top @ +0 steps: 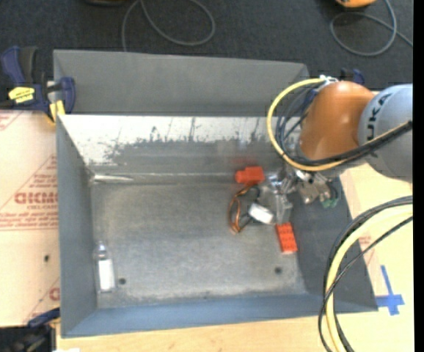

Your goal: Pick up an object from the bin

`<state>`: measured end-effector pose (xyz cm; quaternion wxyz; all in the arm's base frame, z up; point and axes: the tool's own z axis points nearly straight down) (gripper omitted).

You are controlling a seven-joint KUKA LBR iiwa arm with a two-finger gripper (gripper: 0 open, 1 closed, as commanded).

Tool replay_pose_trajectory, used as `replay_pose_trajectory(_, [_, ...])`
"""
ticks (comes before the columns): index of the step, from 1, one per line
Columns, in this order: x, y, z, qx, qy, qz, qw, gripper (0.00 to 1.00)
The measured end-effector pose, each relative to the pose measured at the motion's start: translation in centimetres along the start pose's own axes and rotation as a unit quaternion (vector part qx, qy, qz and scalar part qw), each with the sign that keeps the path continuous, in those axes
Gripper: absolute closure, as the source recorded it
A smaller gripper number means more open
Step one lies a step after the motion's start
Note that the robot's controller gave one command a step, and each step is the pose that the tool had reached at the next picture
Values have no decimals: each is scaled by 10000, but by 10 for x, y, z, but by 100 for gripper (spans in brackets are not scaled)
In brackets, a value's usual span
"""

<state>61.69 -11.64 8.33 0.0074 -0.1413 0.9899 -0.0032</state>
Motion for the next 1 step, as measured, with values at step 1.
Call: replay_pose_trajectory(1, [1,0,-6,8,-4,-54,10000,100])
